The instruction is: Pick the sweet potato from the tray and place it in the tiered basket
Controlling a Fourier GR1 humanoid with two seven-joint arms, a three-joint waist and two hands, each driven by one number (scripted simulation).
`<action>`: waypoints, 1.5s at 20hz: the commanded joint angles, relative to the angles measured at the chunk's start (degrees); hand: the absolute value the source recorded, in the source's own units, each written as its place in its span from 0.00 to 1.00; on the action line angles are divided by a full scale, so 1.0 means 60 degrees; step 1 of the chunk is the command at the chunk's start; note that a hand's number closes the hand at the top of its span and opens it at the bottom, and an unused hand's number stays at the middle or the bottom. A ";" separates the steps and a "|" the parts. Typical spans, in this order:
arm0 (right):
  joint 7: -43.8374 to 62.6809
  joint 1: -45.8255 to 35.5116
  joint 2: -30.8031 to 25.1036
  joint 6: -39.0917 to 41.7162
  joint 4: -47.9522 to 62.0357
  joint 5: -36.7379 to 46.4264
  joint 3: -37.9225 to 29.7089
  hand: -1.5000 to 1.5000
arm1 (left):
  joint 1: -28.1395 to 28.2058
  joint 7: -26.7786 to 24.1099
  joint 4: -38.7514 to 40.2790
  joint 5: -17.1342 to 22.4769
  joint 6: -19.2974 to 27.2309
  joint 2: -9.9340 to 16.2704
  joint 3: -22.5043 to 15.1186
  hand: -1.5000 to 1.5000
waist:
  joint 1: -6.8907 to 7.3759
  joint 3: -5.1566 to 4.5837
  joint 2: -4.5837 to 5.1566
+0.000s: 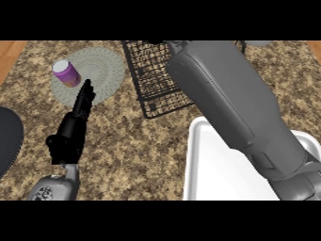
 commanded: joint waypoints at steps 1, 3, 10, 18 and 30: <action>-0.0780 0.0124 -0.0311 -0.0375 0.0965 -0.0046 -0.0515 1.00 | -0.0349 0.0211 0.0221 -0.0169 0.0113 -0.0104 -0.0039 0.50 | -0.0057 0.0002 0.0008; 0.0273 0.0227 0.0281 -0.1440 0.0620 -0.0773 -0.1666 0.00 | -0.0039 -0.0266 0.0229 0.0073 -0.0047 0.0088 0.0186 0.50 | 0.0002 0.0003 0.0036; -0.0972 0.0491 0.0484 -0.2856 0.1349 -0.1432 -0.2333 0.00 | -0.0027 -0.0421 0.0452 -0.0004 0.0037 -0.0086 0.0112 0.50 | -0.0001 0.0002 0.0024; -0.0341 0.1255 -0.0135 -0.4426 -0.0412 -0.1699 -0.3295 0.00 | 0.0128 -0.0478 0.0289 0.0338 -0.0201 0.0254 0.0564 0.50 | -0.0232 0.0004 -0.0077; -0.0600 0.5878 -0.2099 -0.2123 -0.5837 -0.4694 -0.5372 0.00 | 0.0095 0.0049 -0.0061 0.0133 -0.0035 0.0212 0.0482 0.50 | -0.0586 0.0016 -0.0153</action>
